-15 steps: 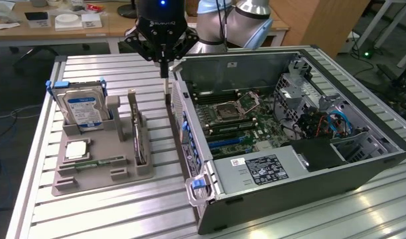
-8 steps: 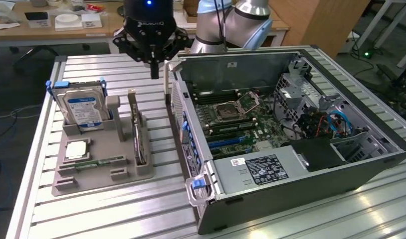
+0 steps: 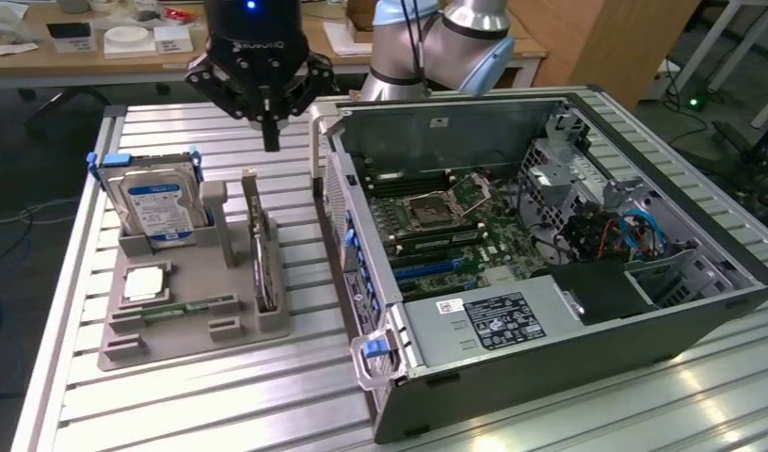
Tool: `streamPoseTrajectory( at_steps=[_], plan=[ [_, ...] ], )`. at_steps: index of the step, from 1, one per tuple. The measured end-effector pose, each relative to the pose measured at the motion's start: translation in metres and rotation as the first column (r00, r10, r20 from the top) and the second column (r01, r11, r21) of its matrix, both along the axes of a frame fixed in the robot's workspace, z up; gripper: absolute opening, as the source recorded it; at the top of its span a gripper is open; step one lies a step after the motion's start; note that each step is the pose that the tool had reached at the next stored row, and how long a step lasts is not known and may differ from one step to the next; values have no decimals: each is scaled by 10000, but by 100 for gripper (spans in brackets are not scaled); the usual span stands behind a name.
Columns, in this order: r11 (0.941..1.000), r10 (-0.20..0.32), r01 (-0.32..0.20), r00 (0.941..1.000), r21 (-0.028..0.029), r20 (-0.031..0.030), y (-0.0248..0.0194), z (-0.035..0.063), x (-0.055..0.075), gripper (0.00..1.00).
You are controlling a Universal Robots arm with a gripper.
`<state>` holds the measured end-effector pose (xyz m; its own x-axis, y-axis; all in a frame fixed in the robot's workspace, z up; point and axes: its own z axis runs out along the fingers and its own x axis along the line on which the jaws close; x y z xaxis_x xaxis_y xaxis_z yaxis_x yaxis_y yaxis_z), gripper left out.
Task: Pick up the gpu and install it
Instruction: 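Reach for the gpu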
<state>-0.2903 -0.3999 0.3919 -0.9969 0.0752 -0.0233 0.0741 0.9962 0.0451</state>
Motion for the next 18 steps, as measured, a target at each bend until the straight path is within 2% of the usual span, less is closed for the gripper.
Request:
streamPoseTrajectory(
  at_steps=[18],
  plan=[
    [10000,0,0,10000,-1,-1,-4,-5,-484,11]
  ],
)
